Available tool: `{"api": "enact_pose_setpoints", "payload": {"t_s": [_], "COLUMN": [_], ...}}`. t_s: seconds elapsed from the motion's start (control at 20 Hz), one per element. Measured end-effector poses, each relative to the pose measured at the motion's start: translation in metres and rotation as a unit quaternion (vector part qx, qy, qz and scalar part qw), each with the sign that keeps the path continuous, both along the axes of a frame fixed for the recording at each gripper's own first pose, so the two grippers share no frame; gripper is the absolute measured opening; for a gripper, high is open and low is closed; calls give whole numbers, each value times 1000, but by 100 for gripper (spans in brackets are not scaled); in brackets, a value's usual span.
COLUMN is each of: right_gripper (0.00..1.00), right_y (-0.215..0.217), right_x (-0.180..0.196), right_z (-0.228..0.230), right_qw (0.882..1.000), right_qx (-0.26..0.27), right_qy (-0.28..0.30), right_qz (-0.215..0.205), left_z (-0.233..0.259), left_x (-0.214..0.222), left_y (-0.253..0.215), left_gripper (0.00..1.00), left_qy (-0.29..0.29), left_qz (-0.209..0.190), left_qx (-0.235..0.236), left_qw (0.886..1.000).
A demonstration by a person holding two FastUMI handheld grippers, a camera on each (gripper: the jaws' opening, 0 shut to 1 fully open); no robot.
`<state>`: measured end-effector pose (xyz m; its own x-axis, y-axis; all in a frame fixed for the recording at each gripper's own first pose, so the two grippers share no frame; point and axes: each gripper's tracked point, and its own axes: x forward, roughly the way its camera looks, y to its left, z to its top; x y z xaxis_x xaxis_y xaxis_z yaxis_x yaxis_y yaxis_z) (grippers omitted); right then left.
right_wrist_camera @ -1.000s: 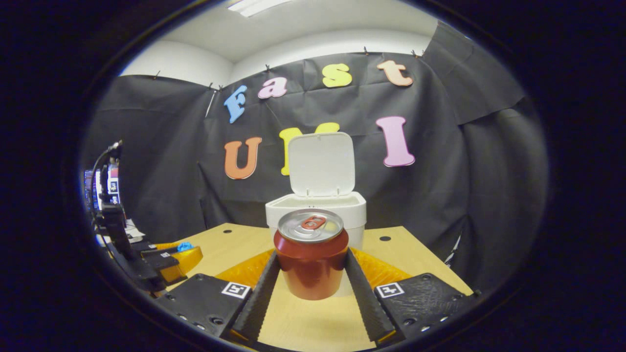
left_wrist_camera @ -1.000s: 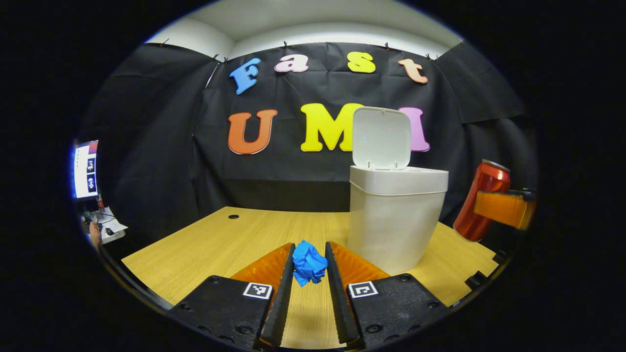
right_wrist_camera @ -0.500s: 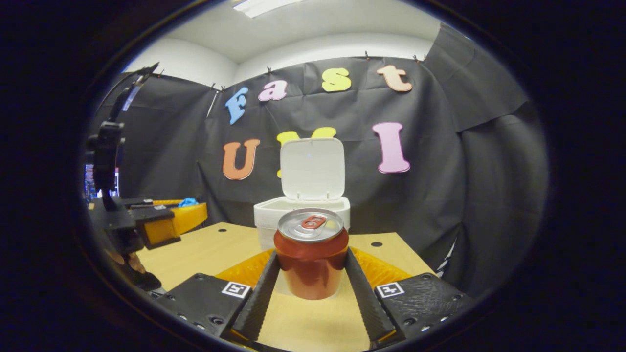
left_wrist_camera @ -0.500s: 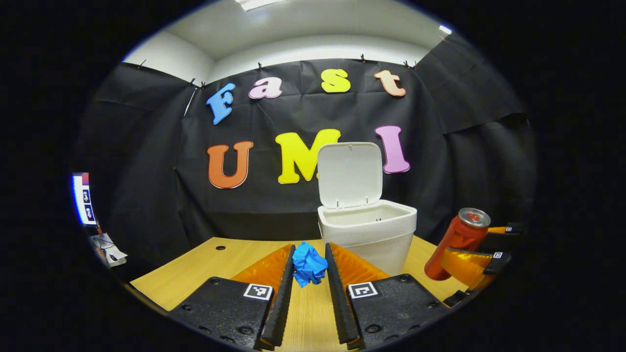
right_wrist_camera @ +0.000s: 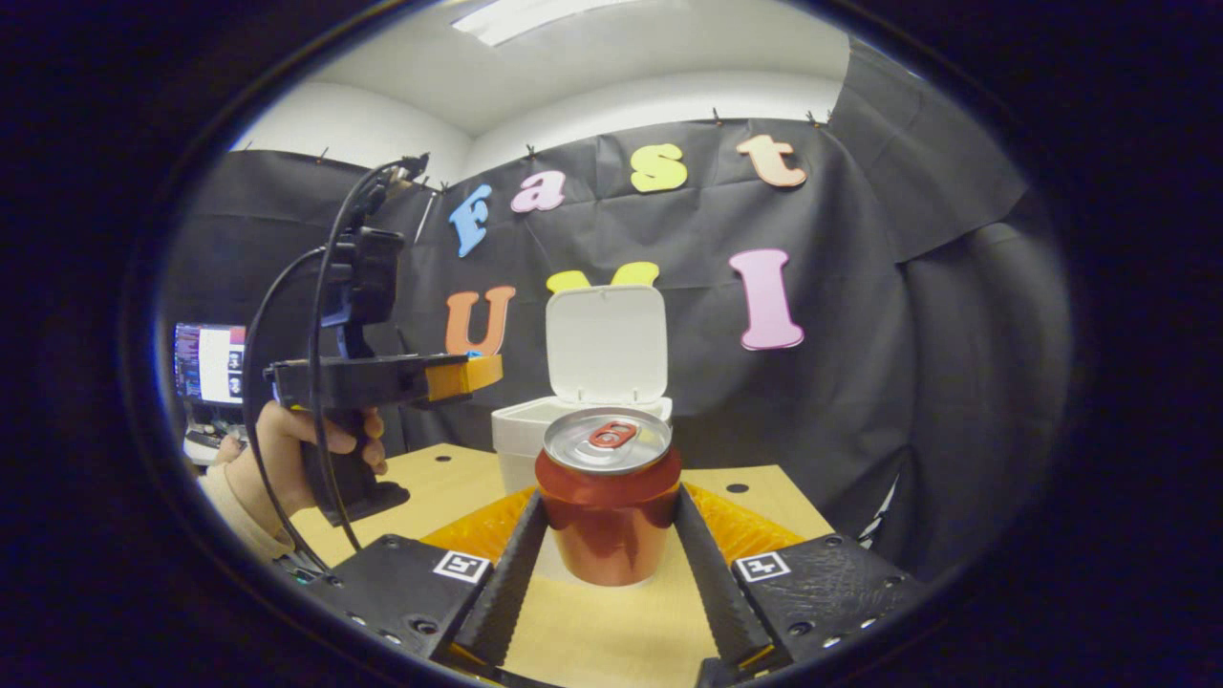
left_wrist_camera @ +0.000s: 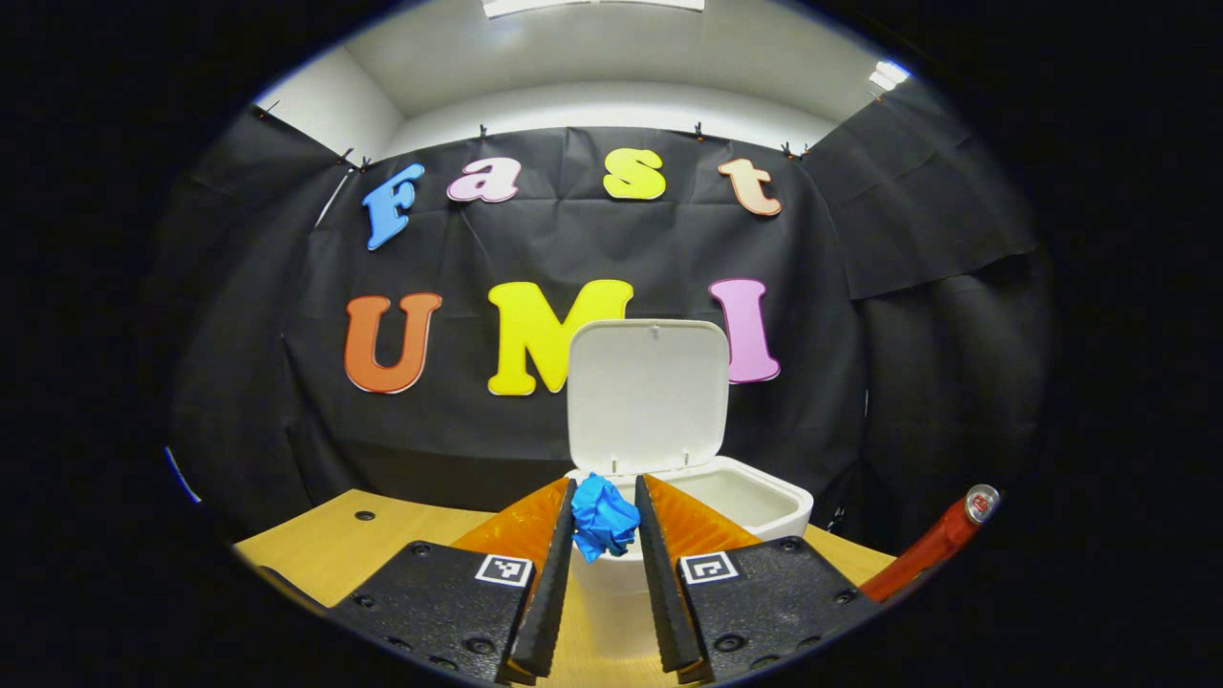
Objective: Press the lid of the desktop garbage bin to open it, pick up the crumpled paper on the desktop and throw it into the bin, then pick up the pop can on the desktop and drop it into the bin, and finally close the garbage bin lid.
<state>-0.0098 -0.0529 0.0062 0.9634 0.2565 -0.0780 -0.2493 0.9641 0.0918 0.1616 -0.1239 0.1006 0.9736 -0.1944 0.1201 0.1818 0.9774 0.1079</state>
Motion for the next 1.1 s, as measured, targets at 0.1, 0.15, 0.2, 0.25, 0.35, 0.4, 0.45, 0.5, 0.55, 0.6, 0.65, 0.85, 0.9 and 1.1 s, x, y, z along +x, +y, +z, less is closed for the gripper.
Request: {"api": "enact_pose_setpoints", "payload": {"t_s": [0.1, 0.15, 0.2, 0.25, 0.35, 0.4, 0.45, 0.5, 0.55, 0.6, 0.65, 0.85, 0.9, 1.1], "right_gripper": [78, 78, 78, 78, 78, 78, 78, 78, 78, 78, 78, 78, 78, 78], "right_y": [2, 1, 0, -2, -9, -14, -18, -21, -25, -28, -29, -39, -42, -54], "right_x": [0, -1, -1, -2, 0, 2, 3, 4, 4, 4, 4, 8, 10, 14], "right_z": [1, 1, 1, 2, 4, 5, 4, 4, 3, 4, 5, 4, 4, 1], "right_qw": [1000, 1000, 1000, 1000, 1000, 1000, 1000, 1000, 1000, 1000, 999, 999, 999, 998], "right_qx": [2, 2, 0, -1, 0, 3, 5, 6, 8, 9, 11, 14, 15, 12], "right_qy": [-4, -5, -7, -10, -13, -12, -11, -10, -9, -11, -14, -15, -15, -13], "right_qz": [5, 6, 8, 7, -1, -7, -13, -19, -24, -27, -28, -35, -41, -57], "left_z": [-1, -2, -3, -4, -4, -5, -7, -10, -12, -10, -10, -19, -20, -28], "left_x": [23, 35, 46, 55, 68, 74, 79, 82, 83, 84, 84, 85, 85, 79], "left_y": [-12, -16, -17, -20, -30, -32, -35, -37, -39, -42, -48, -69, -73, -93], "left_gripper": [42, 42, 42, 42, 42, 42, 42, 42, 42, 42, 42, 42, 42, 52], "left_qy": [1, 2, 7, 14, 22, 29, 38, 48, 55, 54, 53, 63, 64, 65], "left_qz": [-13, -9, -3, -2, -1, 2, 5, 9, 12, 12, 6, -4, -7, -23], "left_qx": [19, 26, 29, 31, 20, 9, -2, -10, -13, -19, -23, -8, -4, 16], "left_qw": [1000, 1000, 1000, 999, 1000, 1000, 999, 999, 998, 998, 998, 998, 998, 997]}}
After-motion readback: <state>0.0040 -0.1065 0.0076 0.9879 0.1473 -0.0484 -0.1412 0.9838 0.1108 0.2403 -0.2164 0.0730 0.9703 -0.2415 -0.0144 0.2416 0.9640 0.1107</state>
